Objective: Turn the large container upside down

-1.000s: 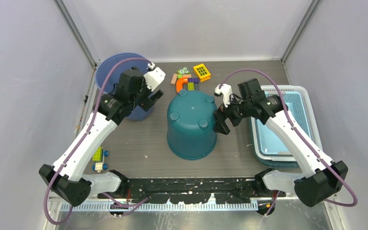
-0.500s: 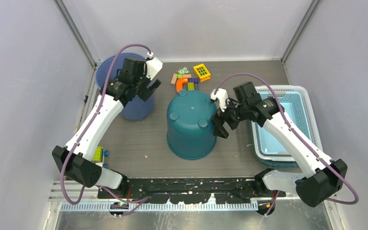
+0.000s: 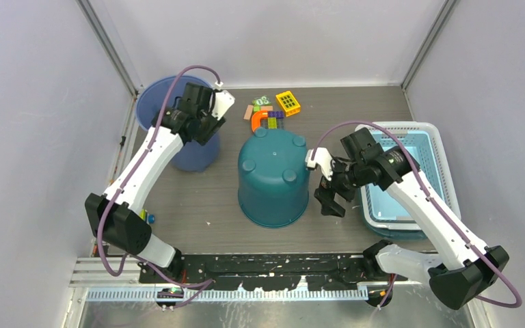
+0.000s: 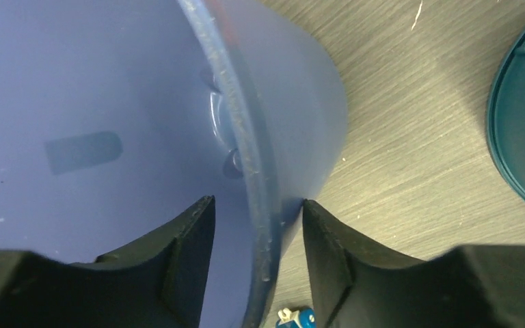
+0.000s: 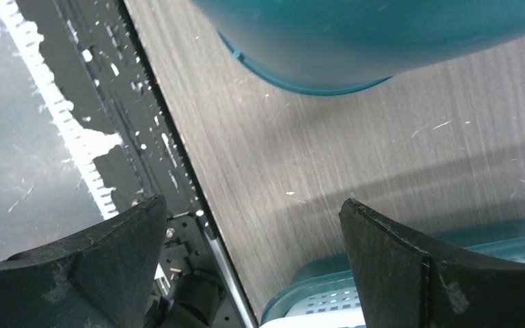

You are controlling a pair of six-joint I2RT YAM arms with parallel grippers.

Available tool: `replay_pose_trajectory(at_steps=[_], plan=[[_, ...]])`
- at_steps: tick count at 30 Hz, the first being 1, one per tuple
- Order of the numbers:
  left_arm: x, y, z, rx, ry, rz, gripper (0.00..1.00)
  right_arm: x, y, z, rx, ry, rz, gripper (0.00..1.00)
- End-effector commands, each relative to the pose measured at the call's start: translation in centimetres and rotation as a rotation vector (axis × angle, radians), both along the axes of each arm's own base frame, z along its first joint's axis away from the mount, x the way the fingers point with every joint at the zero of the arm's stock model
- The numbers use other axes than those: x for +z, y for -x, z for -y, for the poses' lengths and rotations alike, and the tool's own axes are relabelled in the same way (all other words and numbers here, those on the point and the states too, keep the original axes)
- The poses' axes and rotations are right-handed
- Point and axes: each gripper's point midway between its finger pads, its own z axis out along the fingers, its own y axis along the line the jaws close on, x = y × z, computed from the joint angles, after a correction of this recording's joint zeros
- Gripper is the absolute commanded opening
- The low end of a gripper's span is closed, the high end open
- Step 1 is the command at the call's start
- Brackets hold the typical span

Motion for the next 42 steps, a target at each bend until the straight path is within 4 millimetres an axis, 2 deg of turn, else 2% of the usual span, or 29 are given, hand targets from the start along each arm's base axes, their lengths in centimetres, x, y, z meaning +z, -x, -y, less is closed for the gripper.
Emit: replay_pose_trajectory(at_steps=[1,6,11,18,22,26,32,35,38,42], plan=[[1.6,-0.3,0.2,0.005,0.028,0.022,0.46,-0.1,2.6,0.6,0.100,0.011,-0.044,1.00],[2.0,-0.6,0.2,0.010,0.027,0.032,0.28,-1.0,2.9,0.2,0.110,0.003,-0.071,1.00],[3.5,-1.0,0.0,0.013,0.025,0.075,0.20,-1.3,1.0,-1.4,0.045,-0.058,-0.046,1.00],[7.1,-1.6,-0.2,0.011,0.035,0.185,0.11,-1.5,-1.4,-4.1,-0.030,-0.163,-0.049,1.00],[10.5,-1.6,-0.2,0.002,0.066,0.287,0.05,-1.8,-2.6,-5.2,-0.060,-0.190,-0.055,1.00],[15.0,-1.1,0.0,-0.016,0.124,0.417,0.01,-2.1,-3.5,-6.1,-0.078,-0.202,-0.076,1.00],[23.1,1.6,0.7,-0.082,0.272,0.645,0.01,-2.2,-5.5,-7.9,-0.110,-0.231,-0.110,1.00],[26.4,3.3,0.8,-0.111,0.345,0.737,0.00,-2.1,-6.7,-9.0,-0.122,-0.240,-0.133,1.00],[28.6,4.8,0.9,-0.123,0.411,0.768,0.00,-2.0,-7.8,-10.0,-0.133,-0.254,-0.150,1.00],[30.3,6.1,1.6,-0.149,0.504,0.776,0.01,-1.8,-9.3,-11.6,-0.141,-0.272,-0.170,1.00]])
